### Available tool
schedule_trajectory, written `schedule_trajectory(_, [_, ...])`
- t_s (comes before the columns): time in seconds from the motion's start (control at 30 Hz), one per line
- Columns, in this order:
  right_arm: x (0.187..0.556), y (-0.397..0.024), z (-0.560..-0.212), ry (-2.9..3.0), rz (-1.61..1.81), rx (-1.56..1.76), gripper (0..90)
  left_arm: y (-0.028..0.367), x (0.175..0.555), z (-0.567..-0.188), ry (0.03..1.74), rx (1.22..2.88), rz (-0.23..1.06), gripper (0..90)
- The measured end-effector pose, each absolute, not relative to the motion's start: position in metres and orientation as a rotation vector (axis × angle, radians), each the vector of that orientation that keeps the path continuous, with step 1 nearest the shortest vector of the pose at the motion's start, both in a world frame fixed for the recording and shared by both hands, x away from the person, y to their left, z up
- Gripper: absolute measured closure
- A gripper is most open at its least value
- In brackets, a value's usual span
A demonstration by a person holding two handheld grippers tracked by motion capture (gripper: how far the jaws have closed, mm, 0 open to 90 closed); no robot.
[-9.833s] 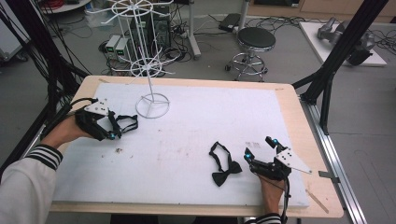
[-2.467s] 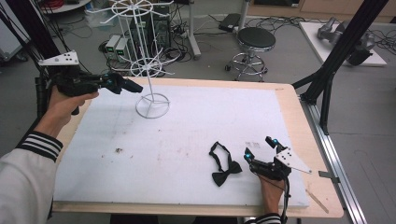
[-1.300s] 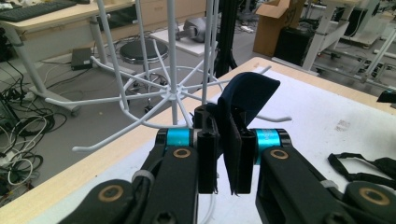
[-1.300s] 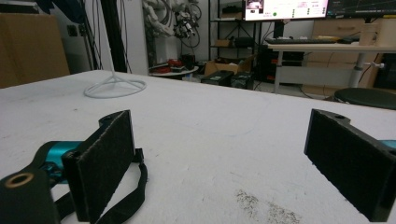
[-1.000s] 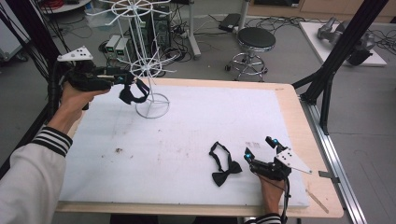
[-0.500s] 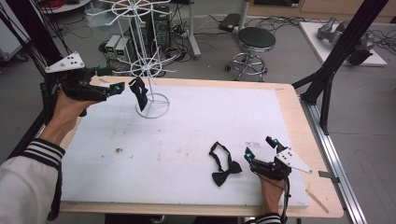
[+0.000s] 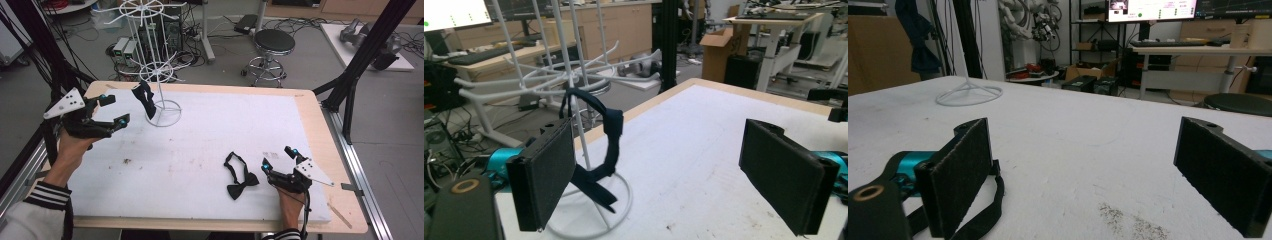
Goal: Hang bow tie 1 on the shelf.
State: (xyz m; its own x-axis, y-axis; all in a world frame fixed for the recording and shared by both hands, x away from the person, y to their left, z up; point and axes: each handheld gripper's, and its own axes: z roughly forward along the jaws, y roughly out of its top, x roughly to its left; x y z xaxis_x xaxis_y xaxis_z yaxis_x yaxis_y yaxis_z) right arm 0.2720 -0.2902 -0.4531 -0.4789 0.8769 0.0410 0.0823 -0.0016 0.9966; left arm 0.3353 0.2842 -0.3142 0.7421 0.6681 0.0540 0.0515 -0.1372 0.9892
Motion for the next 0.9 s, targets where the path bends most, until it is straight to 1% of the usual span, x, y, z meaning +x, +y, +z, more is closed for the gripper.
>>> schedule_trajectory(0.17, [0.272, -0.290, -0.453, 1.624, 1.548, 1.005, 7.9, 0.285, 0.319, -0.329, 0.589, 1.616, 0.611, 15.4])
schedule_trajectory(0.37, [0.272, -0.290, -0.453, 1.629, 1.544, 1.005, 7.9, 0.286, 0.300, -0.345, 0.609, 1.531, 0.602, 14.5])
schedule_trajectory(0.47, [0.272, -0.290, -0.453, 1.629, 1.545, 1.004, 7.9, 0.286, 0.291, -0.355, 0.607, 1.508, 0.627, 14.5])
schedule_trajectory(0.6, [0.272, -0.290, -0.453, 1.628, 1.542, 1.000, 7.9, 0.287, 0.289, -0.365, 0.621, 1.519, 0.637, 14.5])
schedule_trajectory(0.83, [0.272, -0.290, -0.453, 1.629, 1.541, 1.001, 7.9, 0.290, 0.292, -0.376, 0.632, 1.490, 0.626, 14.5])
schedule_trajectory(0.9, [0.272, -0.290, -0.453, 1.627, 1.541, 1.006, 7.9, 0.288, 0.293, -0.375, 0.630, 1.513, 0.612, 14.5])
